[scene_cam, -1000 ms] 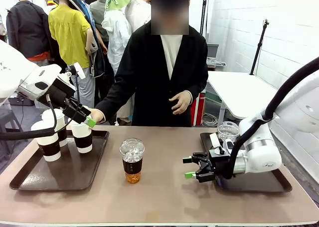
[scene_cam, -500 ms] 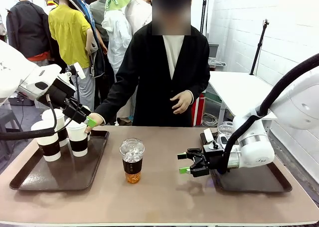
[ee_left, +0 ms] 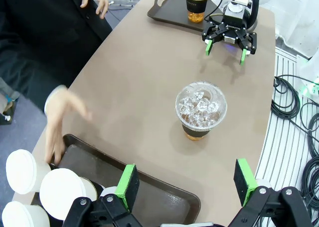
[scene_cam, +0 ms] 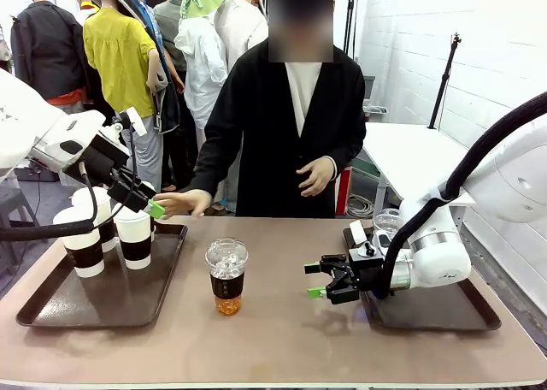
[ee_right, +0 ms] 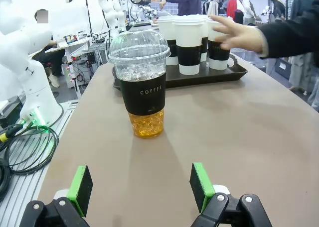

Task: Distribute the coffee onto the tray.
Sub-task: Pick up another iced Americano from the middle of the table and place it on the right Handle tray.

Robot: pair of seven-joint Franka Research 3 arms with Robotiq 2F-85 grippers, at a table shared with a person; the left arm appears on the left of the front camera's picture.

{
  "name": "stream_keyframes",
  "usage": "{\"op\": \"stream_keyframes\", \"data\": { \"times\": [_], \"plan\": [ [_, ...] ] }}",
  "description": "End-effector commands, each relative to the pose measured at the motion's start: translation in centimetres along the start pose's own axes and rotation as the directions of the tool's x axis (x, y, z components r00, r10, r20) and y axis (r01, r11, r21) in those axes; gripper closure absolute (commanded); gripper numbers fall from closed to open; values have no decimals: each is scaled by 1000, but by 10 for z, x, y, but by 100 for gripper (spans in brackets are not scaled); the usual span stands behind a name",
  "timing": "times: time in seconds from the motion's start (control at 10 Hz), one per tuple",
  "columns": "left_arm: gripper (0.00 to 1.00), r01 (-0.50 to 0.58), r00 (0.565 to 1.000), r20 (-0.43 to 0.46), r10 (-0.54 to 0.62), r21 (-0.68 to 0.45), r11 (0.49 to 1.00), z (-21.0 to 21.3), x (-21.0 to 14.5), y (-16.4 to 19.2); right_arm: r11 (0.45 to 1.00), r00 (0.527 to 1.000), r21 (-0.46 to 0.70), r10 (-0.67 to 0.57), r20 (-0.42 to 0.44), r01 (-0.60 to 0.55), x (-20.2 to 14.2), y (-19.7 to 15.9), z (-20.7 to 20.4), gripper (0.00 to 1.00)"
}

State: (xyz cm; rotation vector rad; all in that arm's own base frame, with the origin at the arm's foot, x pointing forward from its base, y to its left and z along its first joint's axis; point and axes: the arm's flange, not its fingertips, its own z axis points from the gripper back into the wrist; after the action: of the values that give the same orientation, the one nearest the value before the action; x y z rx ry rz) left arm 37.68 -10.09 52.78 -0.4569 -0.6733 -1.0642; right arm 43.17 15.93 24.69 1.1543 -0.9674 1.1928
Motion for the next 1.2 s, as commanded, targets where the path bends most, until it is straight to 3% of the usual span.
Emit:
{"op": "stream_keyframes", "data": {
  "times": [0.0, 0.5, 1.1],
  "plan": [
    [0, 14, 1000, 23, -13, -16, 1000, -1, -2, 2, 1000, 1000, 2, 6, 1, -6, 0, 1, -1, 0],
    [0, 14, 1000, 23, -13, -16, 1000, -1, -2, 2, 998, 997, -67, 6, 80, -1, 9, 3, -33, 0],
    [0, 14, 1000, 23, -13, -16, 1000, -1, -2, 2, 999, 996, -32, 27, 88, -24, 7, 0, -90, 0]
  ]
}}
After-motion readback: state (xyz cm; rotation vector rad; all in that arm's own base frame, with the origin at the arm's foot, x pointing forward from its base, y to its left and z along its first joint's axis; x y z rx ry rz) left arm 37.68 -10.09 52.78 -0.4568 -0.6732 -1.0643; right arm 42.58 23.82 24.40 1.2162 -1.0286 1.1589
